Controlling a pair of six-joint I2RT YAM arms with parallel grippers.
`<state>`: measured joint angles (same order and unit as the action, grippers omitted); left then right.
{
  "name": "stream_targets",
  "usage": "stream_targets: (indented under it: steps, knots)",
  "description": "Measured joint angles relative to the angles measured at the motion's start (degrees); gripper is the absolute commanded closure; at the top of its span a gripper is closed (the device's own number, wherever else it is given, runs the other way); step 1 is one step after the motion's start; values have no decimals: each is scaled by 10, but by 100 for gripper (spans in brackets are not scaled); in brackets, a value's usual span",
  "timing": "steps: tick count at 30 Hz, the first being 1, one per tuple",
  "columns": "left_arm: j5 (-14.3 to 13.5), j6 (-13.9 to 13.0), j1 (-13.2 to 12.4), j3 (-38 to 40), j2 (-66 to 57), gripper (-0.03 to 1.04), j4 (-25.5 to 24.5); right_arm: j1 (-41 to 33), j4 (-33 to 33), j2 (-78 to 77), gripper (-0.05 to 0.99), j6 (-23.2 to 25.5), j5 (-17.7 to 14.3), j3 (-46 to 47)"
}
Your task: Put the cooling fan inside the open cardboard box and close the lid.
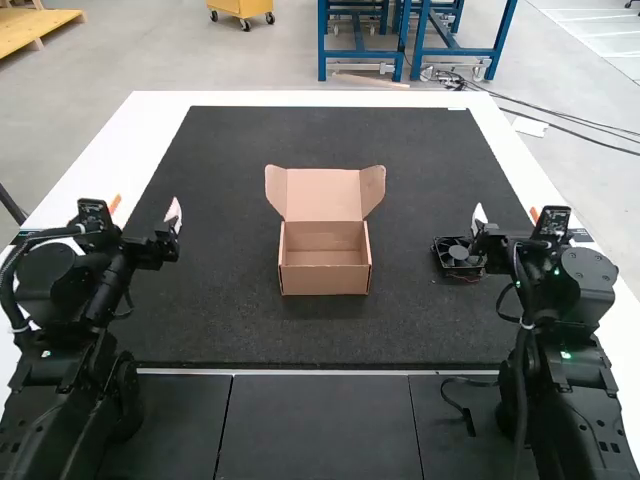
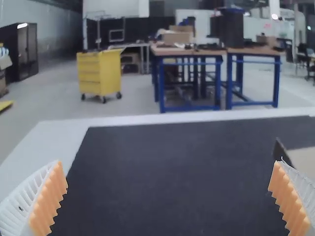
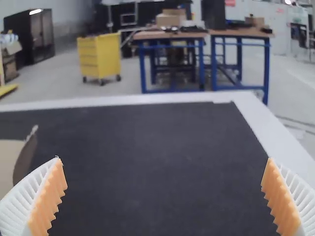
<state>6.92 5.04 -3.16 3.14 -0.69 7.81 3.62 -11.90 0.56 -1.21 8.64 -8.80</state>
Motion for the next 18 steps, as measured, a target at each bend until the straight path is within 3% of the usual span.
stream_targets:
  steps: [7,13,16,18]
  knots:
    - [-13,2,0,91,-39,4,10,5,-27,71,2,1,5,-20]
    - [-28,2,0,184,-149,4,-35,14,-19,184,2,-3,20,-124]
    - [-31,-1,0,222,-176,4,-55,14,18,209,2,-8,32,-190]
    - [-33,-7,0,261,-199,4,-99,14,71,232,2,-10,39,-240]
